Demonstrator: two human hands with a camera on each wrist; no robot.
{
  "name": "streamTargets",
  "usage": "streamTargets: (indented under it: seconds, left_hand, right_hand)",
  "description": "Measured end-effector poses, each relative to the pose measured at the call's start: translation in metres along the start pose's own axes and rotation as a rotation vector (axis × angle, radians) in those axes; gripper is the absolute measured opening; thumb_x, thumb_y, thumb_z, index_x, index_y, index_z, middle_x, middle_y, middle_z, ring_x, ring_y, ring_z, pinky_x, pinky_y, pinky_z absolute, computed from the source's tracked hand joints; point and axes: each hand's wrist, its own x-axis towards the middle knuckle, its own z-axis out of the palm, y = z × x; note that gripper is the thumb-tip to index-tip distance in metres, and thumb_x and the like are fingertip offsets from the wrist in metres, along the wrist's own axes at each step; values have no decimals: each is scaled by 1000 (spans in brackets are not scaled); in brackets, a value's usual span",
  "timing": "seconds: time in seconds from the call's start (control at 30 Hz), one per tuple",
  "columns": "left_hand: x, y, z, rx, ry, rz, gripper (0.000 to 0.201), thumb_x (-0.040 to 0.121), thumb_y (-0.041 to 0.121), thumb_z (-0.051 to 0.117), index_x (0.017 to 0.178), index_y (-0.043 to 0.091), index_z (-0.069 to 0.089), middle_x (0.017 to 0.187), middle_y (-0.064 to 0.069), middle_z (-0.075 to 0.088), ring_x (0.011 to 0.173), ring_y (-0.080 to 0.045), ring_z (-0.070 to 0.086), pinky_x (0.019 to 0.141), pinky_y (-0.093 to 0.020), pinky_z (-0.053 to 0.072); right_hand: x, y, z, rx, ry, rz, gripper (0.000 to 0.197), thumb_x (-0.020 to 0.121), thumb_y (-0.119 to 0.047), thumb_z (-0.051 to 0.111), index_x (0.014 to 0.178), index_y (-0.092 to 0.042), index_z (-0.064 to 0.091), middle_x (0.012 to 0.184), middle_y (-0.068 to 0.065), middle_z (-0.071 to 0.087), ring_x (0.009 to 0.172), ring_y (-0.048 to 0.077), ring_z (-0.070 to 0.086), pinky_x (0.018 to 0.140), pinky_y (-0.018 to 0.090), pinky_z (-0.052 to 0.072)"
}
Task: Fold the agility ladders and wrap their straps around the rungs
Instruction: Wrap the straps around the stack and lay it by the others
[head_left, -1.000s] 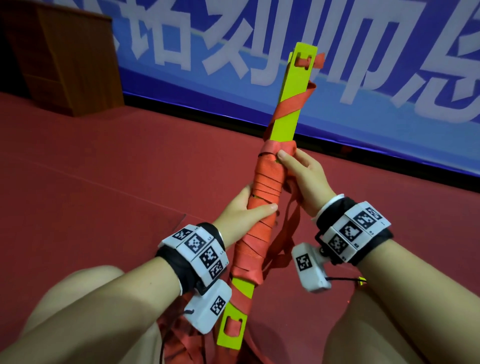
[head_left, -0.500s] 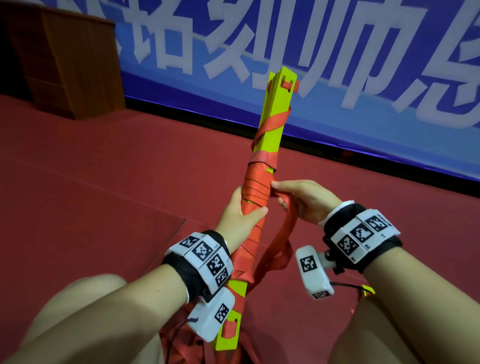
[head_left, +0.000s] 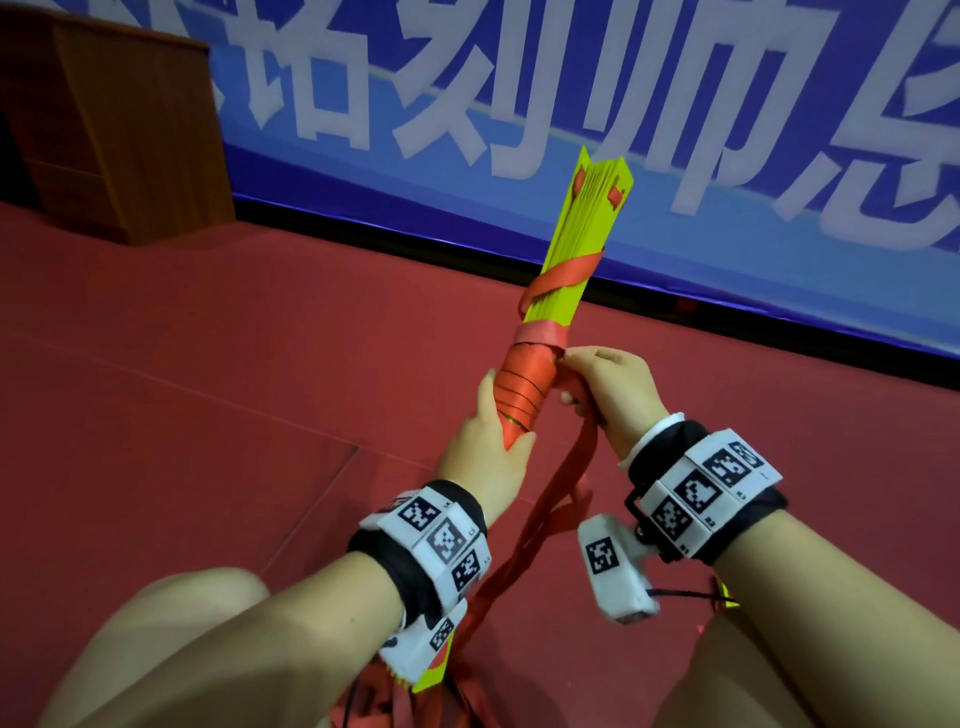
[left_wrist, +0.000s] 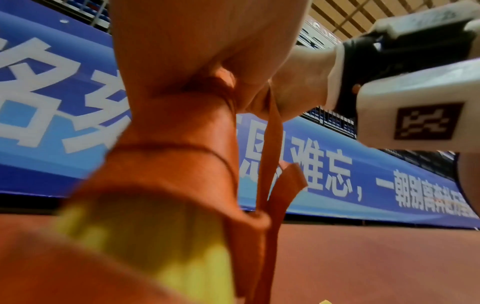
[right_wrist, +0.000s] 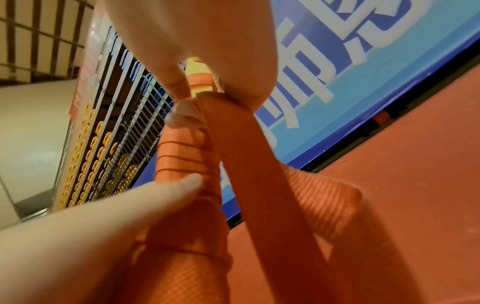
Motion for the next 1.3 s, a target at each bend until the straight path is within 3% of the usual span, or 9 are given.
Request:
streamTargets:
  seconds: [0.1,0.2,0.37,0.5,0.6,0.73,0.87,1.1,1.3]
  left_hand:
    - [1,-1,9,-3,-80,-36,70,99,30,45,154,31,2,126,-18,53,109,-38,55,92,-42,45]
    - [-2,0,15,-53,-216,-55,68,100,26,36,152,40,-6,133,-17,40,122,-37,45,104,-43,36]
    - [7,5,17,-258,-295,-29,79,79,46,49,146,57,9,134,-5,50,113,-24,58,101,-39,45]
    - [14,7,9,-562,-280,-33,55,92,17,60,139,35,37,95,2,64,73,1,64,70,-16,52]
    - [13,8,9,-626,-293,-30,54,90,13,64,137,27,42,99,1,64,80,-5,64,74,-22,53]
    - [9,7,7,-579,-205,9,62,89,15,67,142,28,38,108,5,63,90,-6,63,85,-28,52]
    - [8,4,2,-433,-149,33,83,93,21,62,151,44,8,110,30,52,88,13,55,77,-6,44]
    - [-1,11,-5,-439,-203,-2,68,102,24,43,146,55,3,108,10,61,81,-14,63,77,-30,53]
    - [-5,11,-8,-414,-144,21,67,101,18,46,149,49,10,91,12,61,69,-11,60,62,-20,52]
  right_hand:
    - [-3,4,2,-62,-47,-37,10,93,-19,54,91,-9,57,53,3,57,45,16,52,43,21,38]
    - [1,15,-1,-164,-25,-88,28,89,-30,66,106,-8,61,69,3,58,40,6,50,41,18,40]
    - [8,14,-16,-120,-63,-148,9,93,-21,61,95,-12,63,64,-4,51,40,-1,44,41,14,36]
    - [6,4,-18,-31,-243,-168,8,93,-18,58,93,-17,65,64,-4,49,45,4,39,41,15,31]
    - [3,-6,-20,7,-310,-150,9,90,-20,61,93,-17,68,63,-3,54,44,5,40,41,16,32]
    - [2,-17,-31,-66,-346,-52,16,85,-28,66,89,-13,70,58,-1,56,43,11,46,42,18,38]
    - [-1,-12,-34,-168,-278,2,13,85,-23,70,89,-11,71,61,-2,66,39,10,42,38,15,34]
    - [-8,0,-28,-103,-131,-35,3,85,-7,69,88,-8,68,63,6,64,35,5,44,37,15,36]
    - [-13,-3,-21,-79,-87,-88,27,88,13,47,100,-6,63,63,12,58,36,5,51,41,15,41]
